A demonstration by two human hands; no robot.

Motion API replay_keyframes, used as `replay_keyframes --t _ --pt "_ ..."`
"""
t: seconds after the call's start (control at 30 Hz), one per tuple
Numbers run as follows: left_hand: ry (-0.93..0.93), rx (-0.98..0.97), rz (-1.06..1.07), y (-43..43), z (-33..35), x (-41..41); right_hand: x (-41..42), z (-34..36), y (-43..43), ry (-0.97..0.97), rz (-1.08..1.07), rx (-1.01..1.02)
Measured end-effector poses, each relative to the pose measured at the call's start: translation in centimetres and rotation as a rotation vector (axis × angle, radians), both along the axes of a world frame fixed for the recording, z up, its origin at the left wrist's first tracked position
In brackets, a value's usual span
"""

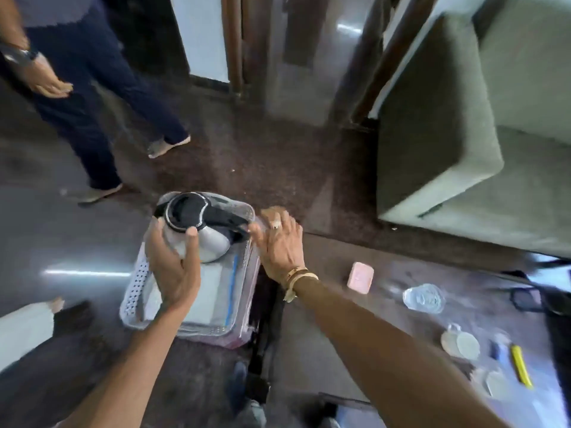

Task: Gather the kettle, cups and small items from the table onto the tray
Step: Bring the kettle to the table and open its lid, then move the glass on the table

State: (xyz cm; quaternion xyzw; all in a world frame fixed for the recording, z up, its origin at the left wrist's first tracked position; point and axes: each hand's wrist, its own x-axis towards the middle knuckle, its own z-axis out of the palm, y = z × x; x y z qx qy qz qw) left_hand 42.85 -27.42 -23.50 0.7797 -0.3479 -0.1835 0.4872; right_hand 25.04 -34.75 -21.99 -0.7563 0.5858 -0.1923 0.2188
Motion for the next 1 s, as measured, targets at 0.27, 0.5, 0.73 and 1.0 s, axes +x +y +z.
replay_keyframes --t 0.27,0.5,0.73,1.0 --pt "-0.263 -0.064 -0.335 3.7 0.5 -10.8 -12.2 1.3 5.3 0.041 -0.04 -0.037" --pt "-0.128 0.017 -0.542 3.8 2.7 -21.4 -24.3 2.4 7.2 0.029 -0.266 0.015" --pt "-0.113 0.154 -0.778 2.9 0.3 -33.8 -38.4 -1.4 8.5 0.118 -0.503 0.277" --pt "0.002 0.486 -1.01 0.2 -4.9 -46.6 -50.2 -7.7 9.0 0.185 -0.564 0.494"
